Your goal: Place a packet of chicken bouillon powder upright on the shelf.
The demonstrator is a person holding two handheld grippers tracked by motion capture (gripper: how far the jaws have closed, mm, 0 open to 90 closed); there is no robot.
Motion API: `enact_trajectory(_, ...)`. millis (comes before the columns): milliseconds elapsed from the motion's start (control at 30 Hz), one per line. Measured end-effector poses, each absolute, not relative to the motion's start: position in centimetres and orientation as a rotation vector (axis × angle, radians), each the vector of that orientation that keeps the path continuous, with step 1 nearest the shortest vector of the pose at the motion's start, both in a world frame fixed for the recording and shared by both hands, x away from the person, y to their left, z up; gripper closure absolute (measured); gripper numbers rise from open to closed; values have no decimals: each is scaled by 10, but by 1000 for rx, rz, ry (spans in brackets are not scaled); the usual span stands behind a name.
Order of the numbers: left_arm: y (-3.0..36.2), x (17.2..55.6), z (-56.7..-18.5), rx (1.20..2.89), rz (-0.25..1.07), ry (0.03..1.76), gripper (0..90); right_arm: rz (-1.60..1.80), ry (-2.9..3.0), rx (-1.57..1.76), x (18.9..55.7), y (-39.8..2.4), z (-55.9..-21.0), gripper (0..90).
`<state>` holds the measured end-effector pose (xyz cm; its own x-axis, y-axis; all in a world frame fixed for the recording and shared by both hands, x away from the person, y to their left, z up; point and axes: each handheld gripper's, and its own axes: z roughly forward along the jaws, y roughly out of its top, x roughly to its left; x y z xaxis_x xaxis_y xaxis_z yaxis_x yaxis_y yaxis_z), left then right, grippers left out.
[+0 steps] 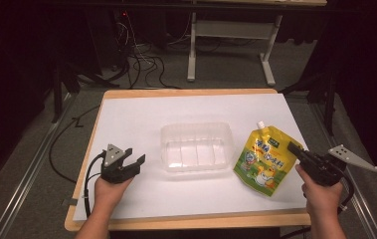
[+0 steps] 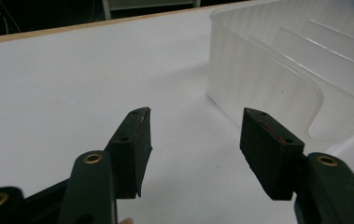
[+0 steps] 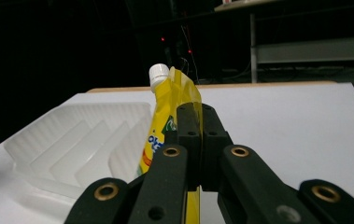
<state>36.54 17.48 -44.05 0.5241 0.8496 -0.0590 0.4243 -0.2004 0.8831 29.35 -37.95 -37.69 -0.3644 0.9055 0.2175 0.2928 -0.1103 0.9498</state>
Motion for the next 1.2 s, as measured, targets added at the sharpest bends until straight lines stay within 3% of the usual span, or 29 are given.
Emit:
enact_trajectory(367, 173, 365, -441, 1818, 568, 1057, 453, 1430, 1521, 1222, 291, -374, -356, 900)
enact_trajectory(633, 171, 367, -442, 1819, 545, 1052, 514, 1312, 1526, 1201, 284, -375, -370, 900)
enact_trajectory(667, 169, 368, -443, 1818, 540, 1045, 585, 1313, 1529, 1194, 279, -375, -374, 900)
enact_trajectory(767, 166, 371, -445, 1822, 552, 1047, 647, 1290, 1530, 1202, 275, -376, -377, 893)
enact_trajectory(800, 163, 372, -446, 1827, 560, 1050, 728, 1287, 1532, 1213, 271, -377, -379, 880)
enact_trajectory(833, 160, 375, -447, 1829, 565, 1054, 728, 1287, 1532, 1213, 271, -377, -379, 880)
enact_trajectory(867, 158, 377, -449, 1827, 569, 1059, 805, 1268, 1541, 1227, 270, -377, -383, 864)
enact_trajectory(900, 155, 380, -450, 1825, 572, 1068, 805, 1268, 1541, 1227, 270, -377, -383, 864)
enact_trajectory(967, 148, 385, -452, 1811, 579, 1088, 874, 1262, 1549, 1243, 270, -377, -386, 811)
enact_trajectory(1000, 144, 388, -453, 1802, 579, 1096, 900, 1257, 1544, 1270, 271, -378, -389, 743)
enact_trajectory(1033, 140, 392, -454, 1802, 575, 1103, 900, 1257, 1544, 1270, 271, -378, -389, 743)
enact_trajectory(1100, 127, 399, -458, 1825, 572, 1107, 900, 1227, 1557, 1319, 275, -379, -397, 648)
enact_trajectory(1200, 119, 403, -460, 1844, 567, 1107, 900, 1208, 1585, 1356, 279, -379, -405, 629)
